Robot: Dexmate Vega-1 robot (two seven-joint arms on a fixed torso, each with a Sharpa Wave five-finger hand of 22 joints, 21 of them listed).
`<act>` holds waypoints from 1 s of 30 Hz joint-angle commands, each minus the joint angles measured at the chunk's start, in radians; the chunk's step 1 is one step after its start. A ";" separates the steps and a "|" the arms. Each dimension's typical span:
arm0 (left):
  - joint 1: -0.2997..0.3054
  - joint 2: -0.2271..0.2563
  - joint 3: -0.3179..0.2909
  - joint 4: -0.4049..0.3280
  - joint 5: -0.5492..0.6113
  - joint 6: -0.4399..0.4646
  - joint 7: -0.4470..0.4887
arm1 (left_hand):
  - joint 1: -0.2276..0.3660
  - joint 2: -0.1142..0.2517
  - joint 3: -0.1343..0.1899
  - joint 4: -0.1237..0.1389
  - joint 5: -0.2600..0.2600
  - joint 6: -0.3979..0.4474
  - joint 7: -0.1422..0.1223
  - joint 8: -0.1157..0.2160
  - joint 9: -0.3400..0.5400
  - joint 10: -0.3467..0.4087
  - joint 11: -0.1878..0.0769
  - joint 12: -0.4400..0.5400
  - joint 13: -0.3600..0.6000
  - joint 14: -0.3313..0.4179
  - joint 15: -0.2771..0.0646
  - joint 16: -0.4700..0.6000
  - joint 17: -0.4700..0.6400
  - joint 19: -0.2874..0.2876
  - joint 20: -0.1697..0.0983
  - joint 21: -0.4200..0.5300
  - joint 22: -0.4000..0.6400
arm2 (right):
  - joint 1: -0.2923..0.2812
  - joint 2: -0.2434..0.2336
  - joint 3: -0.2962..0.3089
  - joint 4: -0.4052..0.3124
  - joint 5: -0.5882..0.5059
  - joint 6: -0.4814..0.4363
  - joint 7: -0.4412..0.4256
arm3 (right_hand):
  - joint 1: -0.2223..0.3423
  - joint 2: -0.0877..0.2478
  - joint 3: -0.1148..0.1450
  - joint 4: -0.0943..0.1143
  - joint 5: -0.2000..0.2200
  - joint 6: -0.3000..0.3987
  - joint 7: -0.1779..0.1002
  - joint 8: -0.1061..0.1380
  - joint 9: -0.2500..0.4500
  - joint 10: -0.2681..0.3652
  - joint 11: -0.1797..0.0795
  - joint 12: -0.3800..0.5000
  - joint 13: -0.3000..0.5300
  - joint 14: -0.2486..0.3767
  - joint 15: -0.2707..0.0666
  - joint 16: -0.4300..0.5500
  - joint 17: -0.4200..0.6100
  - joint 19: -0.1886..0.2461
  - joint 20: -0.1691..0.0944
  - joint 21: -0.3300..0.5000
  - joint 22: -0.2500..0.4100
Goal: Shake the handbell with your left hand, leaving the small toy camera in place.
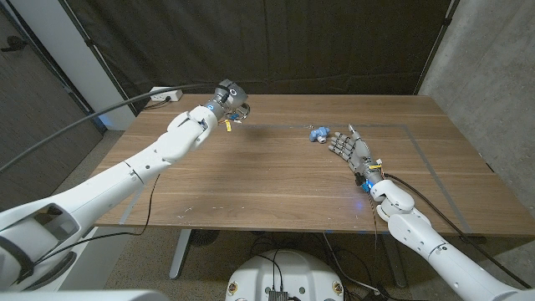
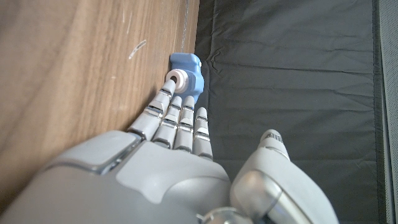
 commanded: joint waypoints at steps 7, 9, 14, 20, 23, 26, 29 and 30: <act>0.169 -0.178 -0.211 0.047 -0.579 0.000 0.555 | 0.173 0.188 0.022 0.022 0.005 0.198 0.015 0.023 0.028 0.080 -0.080 -0.004 0.015 0.008 -0.040 -0.011 0.004 0.009 -0.039 -0.002 0.000 | -0.041 0.024 0.023 -0.032 0.049 0.085 0.057 | -0.005 0.004 -0.001 -0.003 0.000 0.006 0.000 -0.001 0.003 0.007 -0.005 -0.002 0.003 0.013 -0.001 0.003 0.002 0.010 -0.002 -0.001 0.002; 0.176 -0.199 -0.237 0.065 -0.689 -0.074 0.601 | 0.173 0.188 0.022 0.022 0.005 0.198 0.015 0.023 0.029 0.081 -0.079 -0.004 0.017 0.007 -0.040 -0.013 0.004 0.009 -0.039 -0.003 0.000 | -0.051 0.016 0.028 -0.048 0.041 0.086 0.041 | -0.005 0.004 -0.001 -0.003 0.000 0.006 0.001 0.000 0.003 0.007 -0.005 -0.002 0.003 0.013 0.000 0.003 0.002 0.010 -0.002 -0.001 0.002; 0.201 -0.223 -0.289 0.092 -0.904 -0.257 0.673 | 0.173 0.189 0.024 0.022 0.005 0.195 0.018 0.023 0.031 0.083 -0.078 -0.004 0.021 0.010 -0.041 -0.015 0.004 0.009 -0.039 -0.004 0.000 | -0.061 0.005 0.034 -0.067 0.040 0.077 0.026 | -0.004 0.004 -0.001 -0.003 0.000 0.007 0.001 0.000 0.003 0.007 -0.006 -0.001 0.003 0.013 -0.001 0.002 0.002 0.011 -0.003 -0.001 0.002; 0.271 -0.201 -0.343 0.021 -0.956 -0.304 0.745 | 0.173 0.187 0.026 0.021 0.004 0.190 0.014 0.022 0.033 0.077 -0.079 -0.008 0.028 0.005 -0.040 -0.023 0.002 0.010 -0.041 -0.007 0.000 | -0.058 -0.005 0.031 -0.074 0.039 0.065 0.029 | -0.004 0.004 -0.001 -0.003 0.000 0.008 0.002 0.000 0.003 0.008 -0.006 -0.001 0.003 0.013 -0.002 0.002 0.002 0.011 -0.002 -0.001 0.002; 0.308 -0.203 -0.387 0.032 -1.045 -0.435 0.782 | 0.172 0.187 0.027 0.022 0.004 0.189 0.016 0.021 0.033 0.075 -0.082 -0.010 0.031 0.004 -0.040 -0.026 0.002 0.009 -0.042 -0.008 -0.001 | -0.056 -0.011 0.030 -0.079 0.035 0.061 0.028 | -0.004 0.004 -0.001 -0.003 0.000 0.008 0.002 0.000 0.003 0.008 -0.006 -0.001 0.003 0.013 -0.002 0.002 0.002 0.012 -0.002 -0.001 0.002; 0.332 -0.225 -0.423 0.083 -1.140 -0.621 0.814 | 0.172 0.188 0.028 0.021 0.004 0.190 0.015 0.022 0.032 0.076 -0.084 -0.010 0.033 0.004 -0.041 -0.027 0.002 0.009 -0.042 -0.009 -0.001 | -0.057 -0.017 0.030 -0.086 0.036 0.049 0.025 | -0.004 0.004 -0.001 -0.003 0.000 0.008 0.003 0.000 0.002 0.008 -0.006 -0.001 0.003 0.013 -0.001 0.002 0.002 0.012 -0.002 -0.001 0.001; 0.343 -0.260 -0.454 0.158 -1.272 -0.846 0.795 | 0.171 0.188 0.028 0.022 0.004 0.190 0.014 0.021 0.032 0.075 -0.085 -0.011 0.035 0.004 -0.040 -0.028 0.002 0.009 -0.043 -0.010 -0.001 | -0.057 -0.024 0.030 -0.093 0.033 0.041 0.020 | -0.004 0.004 -0.001 -0.003 0.000 0.008 0.004 0.000 0.002 0.009 -0.006 -0.001 0.003 0.013 -0.001 0.002 0.002 0.011 -0.002 -0.001 0.001; 0.347 -0.276 -0.465 0.180 -1.312 -0.910 0.786 | 0.171 0.188 0.029 0.022 0.004 0.190 0.010 0.021 0.032 0.077 -0.085 -0.011 0.036 0.004 -0.041 -0.029 0.002 0.008 -0.043 -0.011 -0.001 | -0.058 -0.026 0.030 -0.095 0.034 0.039 0.021 | -0.004 0.004 -0.001 -0.003 0.000 0.008 0.003 0.000 0.002 0.009 -0.006 -0.001 0.003 0.013 -0.003 0.002 0.002 0.011 -0.002 -0.001 0.001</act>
